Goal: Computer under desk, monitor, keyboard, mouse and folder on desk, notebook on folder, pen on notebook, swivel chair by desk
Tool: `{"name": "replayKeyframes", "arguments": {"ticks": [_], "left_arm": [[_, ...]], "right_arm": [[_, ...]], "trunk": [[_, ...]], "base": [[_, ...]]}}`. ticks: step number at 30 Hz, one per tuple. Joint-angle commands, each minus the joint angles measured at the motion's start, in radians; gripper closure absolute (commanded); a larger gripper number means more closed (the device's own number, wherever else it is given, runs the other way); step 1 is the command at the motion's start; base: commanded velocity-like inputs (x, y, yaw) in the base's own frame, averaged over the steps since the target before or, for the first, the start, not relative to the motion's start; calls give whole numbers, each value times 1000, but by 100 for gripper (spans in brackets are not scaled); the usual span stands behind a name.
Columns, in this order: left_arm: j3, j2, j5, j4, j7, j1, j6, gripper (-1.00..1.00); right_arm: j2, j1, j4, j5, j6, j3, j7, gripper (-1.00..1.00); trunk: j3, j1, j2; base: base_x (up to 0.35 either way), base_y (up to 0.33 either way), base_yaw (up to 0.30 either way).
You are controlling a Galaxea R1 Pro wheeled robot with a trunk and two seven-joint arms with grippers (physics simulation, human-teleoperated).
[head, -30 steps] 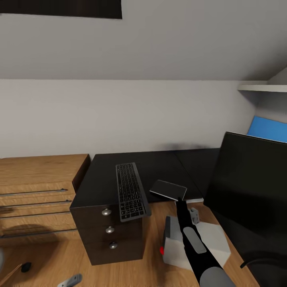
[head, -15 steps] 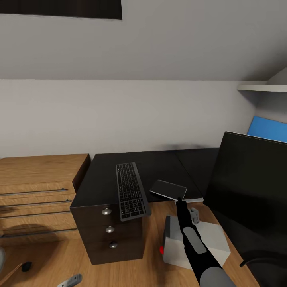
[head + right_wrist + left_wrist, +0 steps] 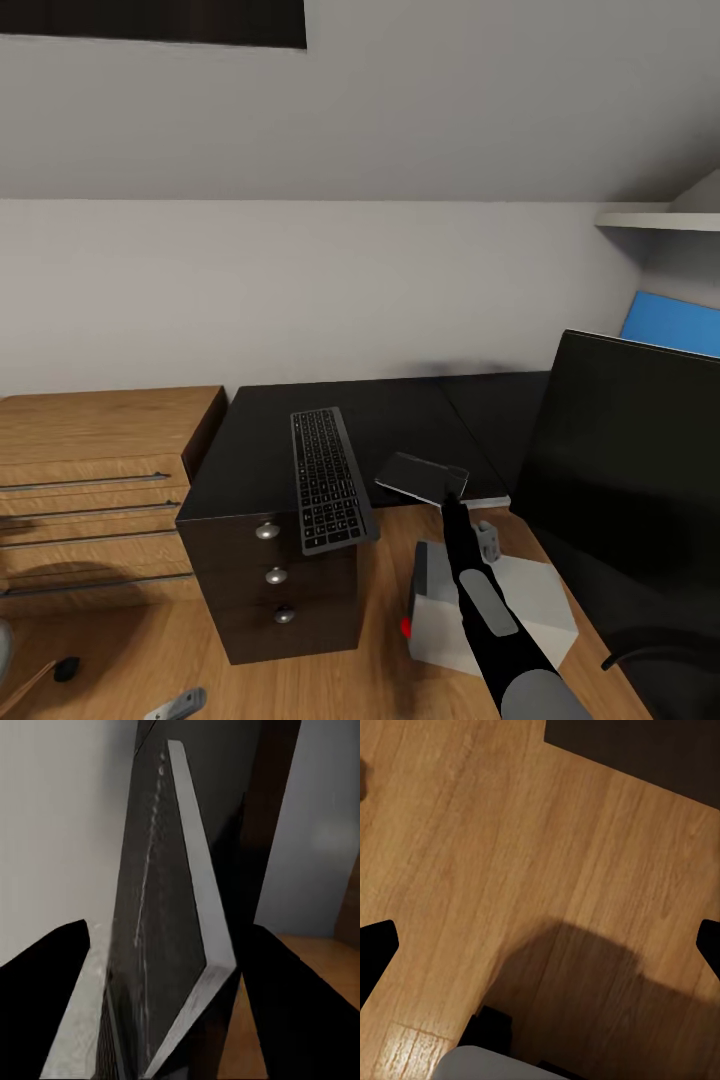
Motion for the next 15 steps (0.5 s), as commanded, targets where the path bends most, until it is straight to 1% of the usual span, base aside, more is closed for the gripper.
{"name": "replayKeyframes", "arguments": {"ticks": [1,9,15], "left_arm": [[1,-1,11,-2,6,0,5,-100],[1,-2,11,-2,7,0,3,-100],[0,-3,11,16,6,0,-30,-100]], "right_arm": [[1,-1,1,-11,0,-2,8,-100],[1,-1,1,-11,0,-2,10,-100],[1,-1,1,-11,0,-2,11,-100]], "trunk": [[-1,0,-1],[-1,0,-1],[-1,0,-1]], "base": [[0,0,0],[0,0,0],[0,0,0]]}}
